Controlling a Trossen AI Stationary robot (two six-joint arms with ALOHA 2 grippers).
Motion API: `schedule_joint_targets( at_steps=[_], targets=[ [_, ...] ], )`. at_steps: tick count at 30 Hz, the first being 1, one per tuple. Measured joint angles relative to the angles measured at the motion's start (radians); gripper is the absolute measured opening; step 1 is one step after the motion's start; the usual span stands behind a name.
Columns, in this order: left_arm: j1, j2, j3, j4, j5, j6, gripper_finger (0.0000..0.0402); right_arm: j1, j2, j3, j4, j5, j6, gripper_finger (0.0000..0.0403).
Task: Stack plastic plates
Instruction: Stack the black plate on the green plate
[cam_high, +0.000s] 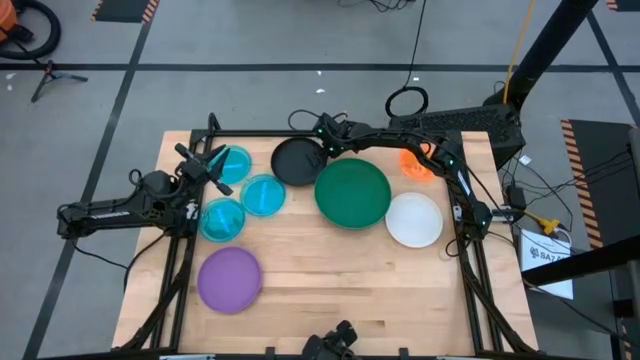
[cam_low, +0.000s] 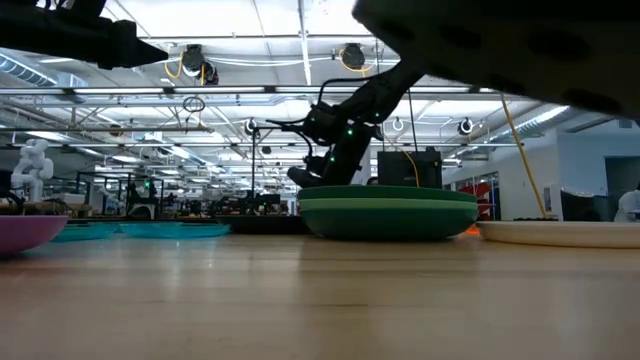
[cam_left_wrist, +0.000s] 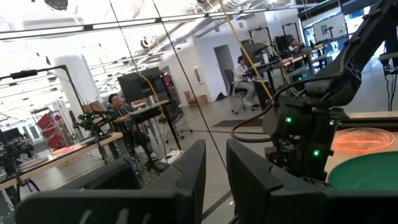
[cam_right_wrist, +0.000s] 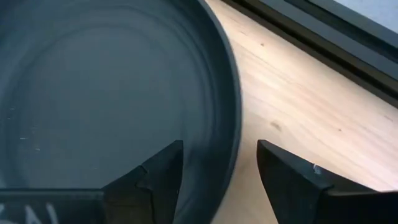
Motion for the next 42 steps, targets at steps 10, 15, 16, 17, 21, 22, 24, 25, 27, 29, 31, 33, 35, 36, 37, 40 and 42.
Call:
schedule_joint_targets(
  at_steps=[10, 15, 16, 17, 21, 22, 24, 25, 27, 29, 31, 33, 35, 36, 37, 40, 42],
  targets=[
    [0.000, 0.000, 0.000, 0.000, 0.000, 0.003, 0.0072, -0.008, -0.008, 0.000, 0.022, 0.017, 0.076, 0.0070],
    [0.000, 0.000, 0.000, 0.000, 0.000, 0.003, 0.0072, -0.021, -0.018, 0.000, 0.028, 0.022, 0.091, 0.0012],
    [0.000, 0.000, 0.000, 0.000, 0.000, 0.004, 0.0072, -0.023, -0.019, 0.000, 0.032, 0.022, 0.090, 0.0008],
    [0.000, 0.000, 0.000, 0.000, 0.000, 0.005, 0.0072, -0.026, -0.023, 0.000, 0.029, 0.020, 0.091, 0.0007],
    [0.000, 0.000, 0.000, 0.000, 0.000, 0.007, 0.0072, -0.028, -0.027, 0.000, 0.035, -0.001, 0.103, 0.0010],
    [0.000, 0.000, 0.000, 0.000, 0.000, 0.007, 0.0072, -0.029, -0.032, 0.000, 0.036, -0.003, 0.102, 0.0009],
    [0.000, 0.000, 0.000, 0.000, 0.000, 0.007, 0.0072, -0.031, -0.047, 0.000, 0.031, -0.002, 0.092, 0.0005],
    [0.000, 0.000, 0.000, 0.001, 0.000, 0.007, 0.0072, -0.032, -0.057, 0.000, 0.041, -0.003, 0.087, 0.0005],
    [0.000, 0.000, 0.000, 0.000, 0.000, 0.006, 0.0072, -0.033, -0.085, 0.000, 0.048, 0.001, 0.082, 0.0005],
    [0.000, 0.000, 0.000, 0.001, 0.000, 0.007, 0.0072, -0.034, -0.117, 0.000, 0.052, 0.018, 0.070, 0.0004],
    [0.000, 0.000, 0.000, 0.001, 0.000, 0.006, 0.0072, -0.034, -0.158, 0.000, 0.046, 0.031, 0.052, 0.0003],
    [0.000, 0.000, 0.000, 0.001, 0.000, 0.006, 0.0072, -0.035, -0.200, 0.000, 0.051, 0.030, 0.041, 0.0003],
    [0.000, 0.000, 0.000, 0.001, 0.000, 0.006, 0.0072, -0.035, -0.243, 0.000, 0.043, 0.026, 0.025, 0.0003],
    [0.000, 0.000, 0.000, 0.001, 0.001, 0.006, 0.0072, -0.035, -0.265, 0.000, 0.026, 0.023, 0.016, 0.0002],
    [0.000, 0.000, 0.000, 0.001, 0.001, 0.006, 0.0072, -0.033, -0.287, 0.000, 0.003, 0.018, 0.003, 0.0002],
    [0.000, 0.000, 0.000, 0.001, 0.001, 0.006, 0.0072, -0.027, -0.349, 0.000, -0.113, -0.049, -0.049, 0.0002],
    [0.000, 0.000, 0.000, 0.000, 0.003, 0.006, 0.0072, -0.016, -0.386, 0.000, -0.204, -0.082, -0.062, 0.0002]
  ],
)
